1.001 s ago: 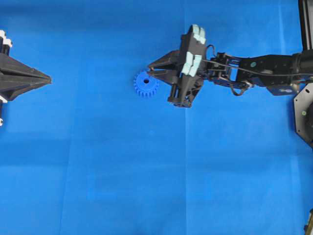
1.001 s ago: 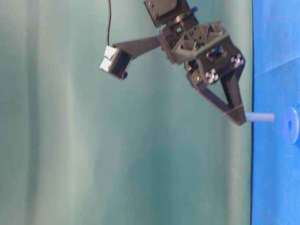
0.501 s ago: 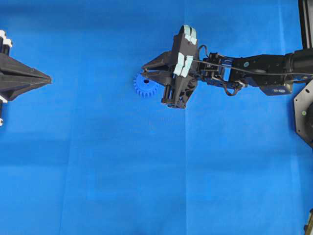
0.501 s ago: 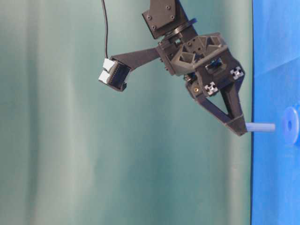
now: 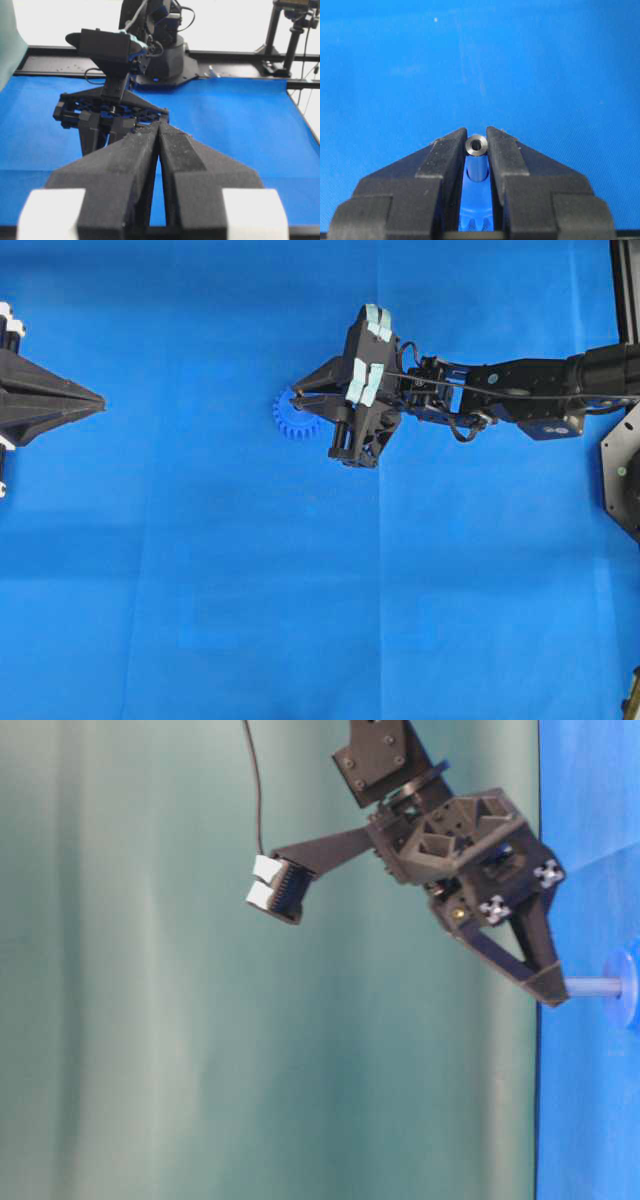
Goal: Insert the shaft placed at a random location into the center hole of the small gear at another random location.
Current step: 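Carry the shaft left over the blue gear's center hole, then lower the shaft into the gear hole and open the right gripper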
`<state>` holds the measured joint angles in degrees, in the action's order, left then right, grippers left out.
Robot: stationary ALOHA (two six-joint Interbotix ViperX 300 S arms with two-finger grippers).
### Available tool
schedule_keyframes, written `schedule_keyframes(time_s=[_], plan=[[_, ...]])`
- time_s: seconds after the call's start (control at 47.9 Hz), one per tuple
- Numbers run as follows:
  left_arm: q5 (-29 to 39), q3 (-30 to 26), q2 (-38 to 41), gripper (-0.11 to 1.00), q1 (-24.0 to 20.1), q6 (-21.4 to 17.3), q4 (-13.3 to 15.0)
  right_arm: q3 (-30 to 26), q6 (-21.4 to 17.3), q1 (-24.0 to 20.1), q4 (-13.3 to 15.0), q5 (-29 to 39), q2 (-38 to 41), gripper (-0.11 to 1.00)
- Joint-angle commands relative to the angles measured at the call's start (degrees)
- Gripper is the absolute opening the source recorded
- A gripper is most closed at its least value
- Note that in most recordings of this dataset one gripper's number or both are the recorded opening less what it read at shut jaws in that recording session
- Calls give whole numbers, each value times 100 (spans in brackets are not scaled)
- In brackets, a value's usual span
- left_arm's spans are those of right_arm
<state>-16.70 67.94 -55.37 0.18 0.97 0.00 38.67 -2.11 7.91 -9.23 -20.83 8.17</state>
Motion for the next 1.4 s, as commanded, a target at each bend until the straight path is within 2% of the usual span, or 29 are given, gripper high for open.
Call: schedule_keyframes(time_s=[0.0, 0.647, 1.252, 1.314, 1.377], plan=[[-26, -62, 9, 0, 9, 0, -9, -114, -9, -26, -9, -53, -53, 3], [-26, -62, 18, 0, 9, 0, -9, -176, -9, -26, -26, -255, 360, 3], [-26, -62, 18, 0, 9, 0, -9, -167, -9, -26, -26, -202, 378, 4], [-26, -62, 18, 0, 9, 0, -9, -167, -18, -26, -26, -202, 378, 7], [-9, -53, 18, 0, 9, 0, -9, -176, -18, -26, -26, -193, 378, 16]])
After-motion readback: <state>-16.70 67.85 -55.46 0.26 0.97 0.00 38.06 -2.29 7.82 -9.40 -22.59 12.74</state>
